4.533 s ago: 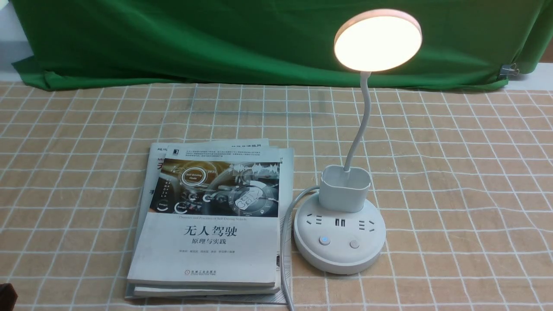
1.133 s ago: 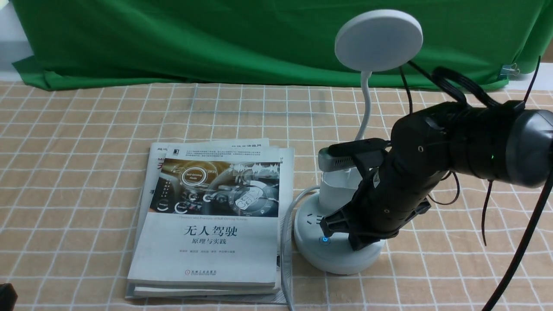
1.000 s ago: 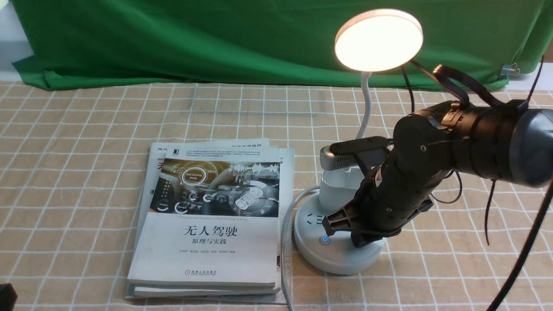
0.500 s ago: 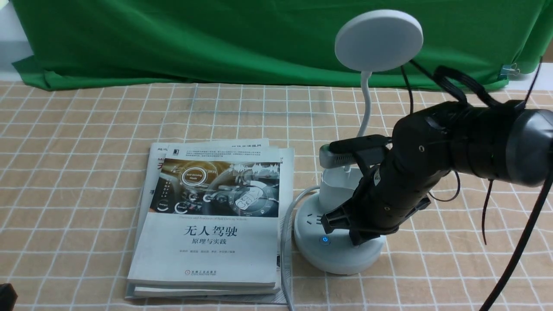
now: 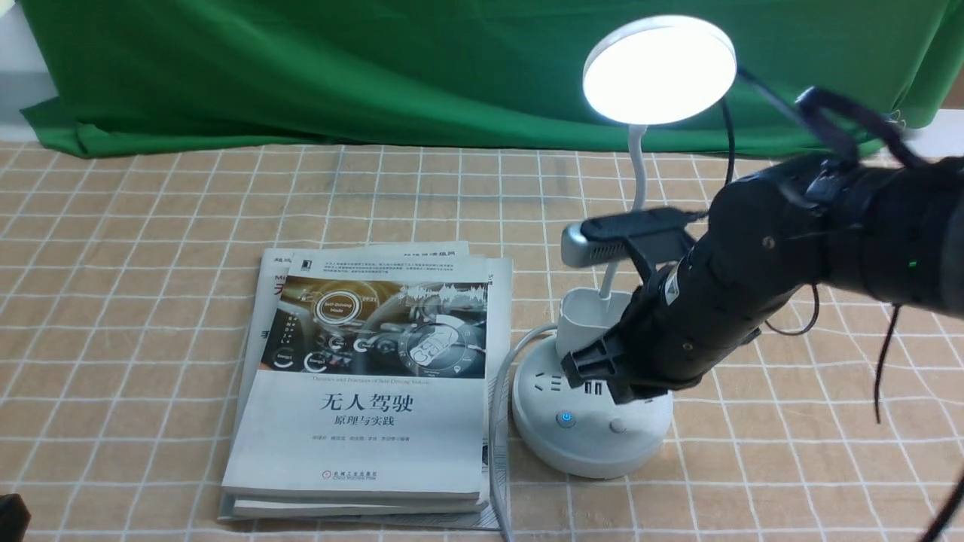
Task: Turn off the desk lamp on the light coffee tablecloth by hand.
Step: 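Press the power button on the lamp base to turn the lamp off with the right gripper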
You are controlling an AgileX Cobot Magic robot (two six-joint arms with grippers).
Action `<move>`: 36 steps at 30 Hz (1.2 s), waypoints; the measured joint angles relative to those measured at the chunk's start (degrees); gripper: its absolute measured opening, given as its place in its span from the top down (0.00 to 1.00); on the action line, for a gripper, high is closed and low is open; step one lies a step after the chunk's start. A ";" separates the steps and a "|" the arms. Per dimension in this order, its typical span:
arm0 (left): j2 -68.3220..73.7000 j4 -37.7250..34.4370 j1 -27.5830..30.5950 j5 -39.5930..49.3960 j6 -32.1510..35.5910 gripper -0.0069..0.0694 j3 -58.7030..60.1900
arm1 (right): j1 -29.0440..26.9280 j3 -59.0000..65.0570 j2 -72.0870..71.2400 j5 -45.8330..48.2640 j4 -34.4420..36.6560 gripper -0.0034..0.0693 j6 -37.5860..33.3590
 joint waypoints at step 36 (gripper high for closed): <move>0.00 0.00 0.00 0.00 0.00 0.90 0.00 | 0.73 1.31 -5.21 -0.89 -1.47 0.90 0.13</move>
